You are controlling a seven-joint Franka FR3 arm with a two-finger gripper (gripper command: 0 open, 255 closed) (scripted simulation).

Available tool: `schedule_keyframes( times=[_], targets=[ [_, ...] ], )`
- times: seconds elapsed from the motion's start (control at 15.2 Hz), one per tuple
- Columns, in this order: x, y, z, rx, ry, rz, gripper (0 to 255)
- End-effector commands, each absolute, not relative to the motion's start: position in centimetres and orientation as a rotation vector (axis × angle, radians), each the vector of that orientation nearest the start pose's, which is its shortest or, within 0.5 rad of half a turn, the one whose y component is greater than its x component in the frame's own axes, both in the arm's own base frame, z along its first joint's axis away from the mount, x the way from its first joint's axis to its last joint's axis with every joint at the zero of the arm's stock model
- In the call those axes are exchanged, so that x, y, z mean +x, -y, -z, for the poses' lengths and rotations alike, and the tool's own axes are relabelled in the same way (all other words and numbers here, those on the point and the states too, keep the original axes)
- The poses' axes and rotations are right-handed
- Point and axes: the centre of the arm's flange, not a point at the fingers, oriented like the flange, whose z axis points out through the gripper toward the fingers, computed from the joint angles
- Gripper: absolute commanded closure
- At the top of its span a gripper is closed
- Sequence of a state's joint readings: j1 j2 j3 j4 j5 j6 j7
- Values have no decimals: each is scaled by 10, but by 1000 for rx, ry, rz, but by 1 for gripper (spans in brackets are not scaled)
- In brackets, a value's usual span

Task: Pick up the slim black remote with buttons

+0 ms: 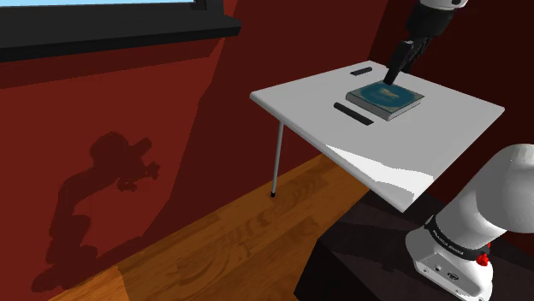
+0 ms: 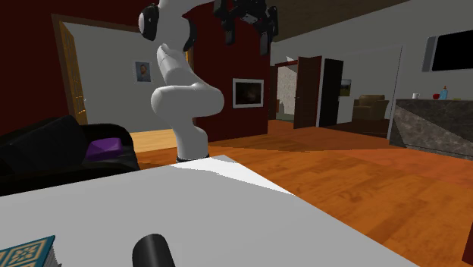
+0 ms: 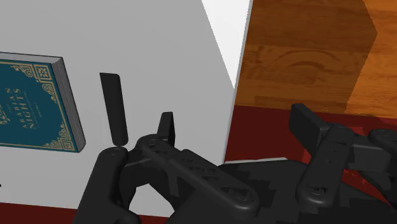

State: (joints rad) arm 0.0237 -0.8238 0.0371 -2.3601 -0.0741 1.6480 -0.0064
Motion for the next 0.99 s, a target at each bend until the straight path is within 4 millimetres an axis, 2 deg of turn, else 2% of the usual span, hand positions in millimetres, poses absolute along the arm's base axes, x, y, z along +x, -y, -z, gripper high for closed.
schedule_keyframes(
  times=[0.0, 0.92],
  targets=[
    [304, -15, -608, -3234, 94, 184, 0],
    [387, 102, -492, -3201, -1, 269, 0]
  ],
)
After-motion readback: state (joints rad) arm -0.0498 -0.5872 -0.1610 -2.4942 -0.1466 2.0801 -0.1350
